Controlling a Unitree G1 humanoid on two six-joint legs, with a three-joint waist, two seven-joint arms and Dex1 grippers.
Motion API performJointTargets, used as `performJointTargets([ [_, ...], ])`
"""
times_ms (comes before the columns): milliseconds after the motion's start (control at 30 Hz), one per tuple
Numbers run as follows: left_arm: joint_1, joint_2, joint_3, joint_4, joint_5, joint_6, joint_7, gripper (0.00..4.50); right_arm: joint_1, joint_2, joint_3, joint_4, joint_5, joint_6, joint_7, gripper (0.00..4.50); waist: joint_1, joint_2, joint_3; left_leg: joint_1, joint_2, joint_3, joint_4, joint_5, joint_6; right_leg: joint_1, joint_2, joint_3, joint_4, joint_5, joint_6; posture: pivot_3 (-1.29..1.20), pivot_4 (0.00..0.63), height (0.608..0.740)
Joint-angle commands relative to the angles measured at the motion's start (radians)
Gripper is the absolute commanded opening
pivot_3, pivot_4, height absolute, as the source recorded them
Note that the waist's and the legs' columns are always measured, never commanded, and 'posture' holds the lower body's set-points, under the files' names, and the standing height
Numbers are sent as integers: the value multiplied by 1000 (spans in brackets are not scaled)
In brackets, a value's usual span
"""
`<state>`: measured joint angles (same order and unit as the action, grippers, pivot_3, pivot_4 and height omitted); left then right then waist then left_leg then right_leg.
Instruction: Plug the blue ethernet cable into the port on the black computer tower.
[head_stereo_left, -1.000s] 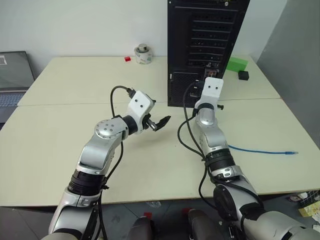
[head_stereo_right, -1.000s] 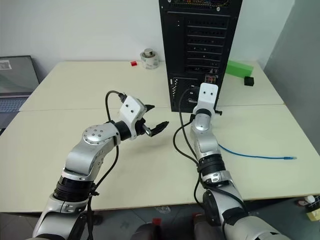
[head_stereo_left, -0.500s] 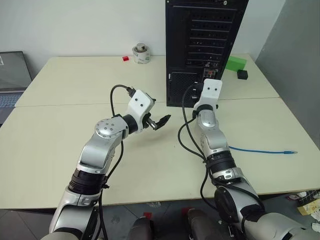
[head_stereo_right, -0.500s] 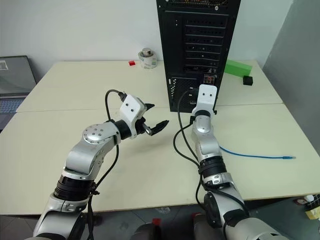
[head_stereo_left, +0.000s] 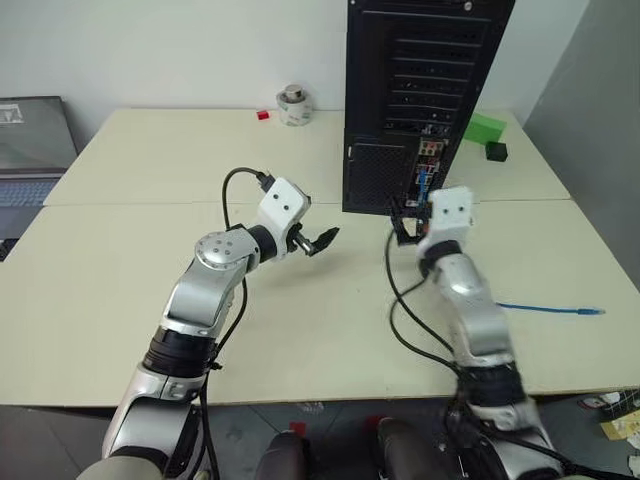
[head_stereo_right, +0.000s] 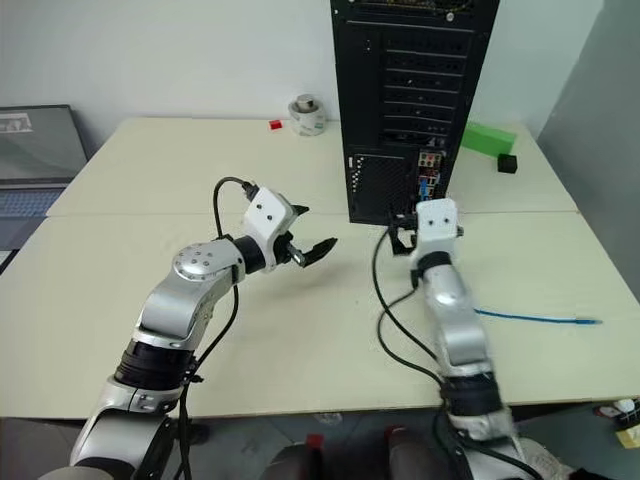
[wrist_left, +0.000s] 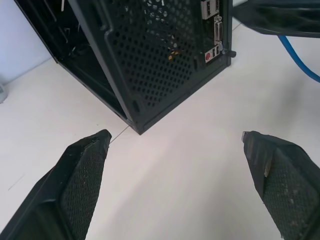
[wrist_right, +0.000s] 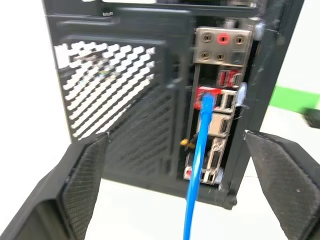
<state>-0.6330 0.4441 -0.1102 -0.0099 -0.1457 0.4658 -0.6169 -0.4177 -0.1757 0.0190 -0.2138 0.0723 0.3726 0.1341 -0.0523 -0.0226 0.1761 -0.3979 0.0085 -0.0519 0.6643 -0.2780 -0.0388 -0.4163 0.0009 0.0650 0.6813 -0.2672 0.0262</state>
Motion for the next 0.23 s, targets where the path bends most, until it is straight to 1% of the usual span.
performJointTargets([
  [33,-40,5,19,24,-7,-58,-30,4500,6,-117,-86,-161,115,97,144,4460,0,0,0,0,0,0,0,0,0,0,0,0,0,0,0,0,150,740],
  [133,-47,9,16,50,-11,-85,-55,4500,-8,-222,-155,-165,185,142,233,4460,0,0,0,1,1,0,0,0,0,1,4,0,0,0,0,0,150,740],
  [233,-51,16,25,73,-21,-103,-85,4500,-32,-319,-185,-135,230,175,323,4460,1,0,0,1,1,0,0,0,0,1,4,0,0,0,0,0,150,740],
])
